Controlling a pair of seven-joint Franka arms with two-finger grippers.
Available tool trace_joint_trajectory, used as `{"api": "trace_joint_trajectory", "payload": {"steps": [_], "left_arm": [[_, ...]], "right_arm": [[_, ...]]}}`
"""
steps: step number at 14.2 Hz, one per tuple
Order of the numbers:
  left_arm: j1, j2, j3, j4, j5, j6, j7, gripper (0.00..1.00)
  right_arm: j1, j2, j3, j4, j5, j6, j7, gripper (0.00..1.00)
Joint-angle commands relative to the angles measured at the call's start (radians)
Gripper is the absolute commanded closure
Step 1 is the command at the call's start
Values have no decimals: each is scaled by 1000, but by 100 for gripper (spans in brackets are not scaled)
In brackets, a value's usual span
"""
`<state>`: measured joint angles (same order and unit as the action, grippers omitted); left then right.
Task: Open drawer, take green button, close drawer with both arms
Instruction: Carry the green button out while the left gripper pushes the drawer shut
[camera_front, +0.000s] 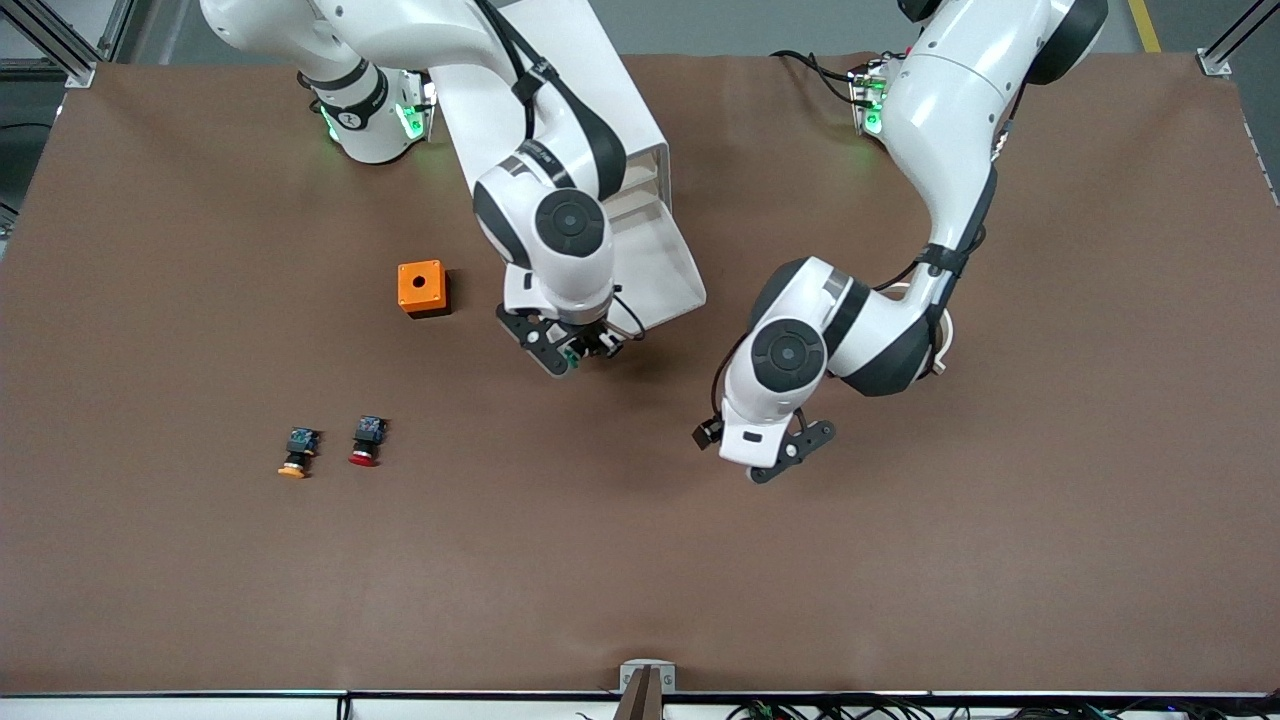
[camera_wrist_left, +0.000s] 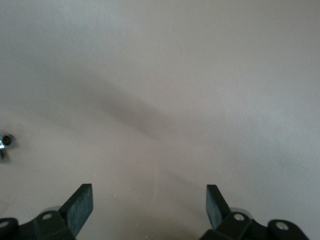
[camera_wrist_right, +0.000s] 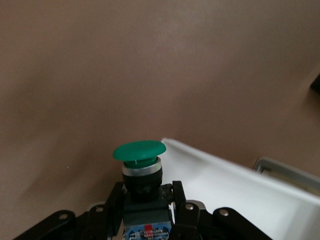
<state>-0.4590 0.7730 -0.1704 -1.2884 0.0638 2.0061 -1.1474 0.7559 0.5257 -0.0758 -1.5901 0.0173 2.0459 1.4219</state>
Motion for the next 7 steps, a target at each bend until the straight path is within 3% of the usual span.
{"api": "trace_joint_trajectory", "payload": {"steps": [1,7], "left_arm": [[-52,-1,2,-11,24,13,-12,0],[-156,35,3,-9,13,13,-12,1]], "right_arm": [[-62,-23,11,-22,3,-6,-168,100],[-180,-23,11,-97,3,77,-472,100]]}}
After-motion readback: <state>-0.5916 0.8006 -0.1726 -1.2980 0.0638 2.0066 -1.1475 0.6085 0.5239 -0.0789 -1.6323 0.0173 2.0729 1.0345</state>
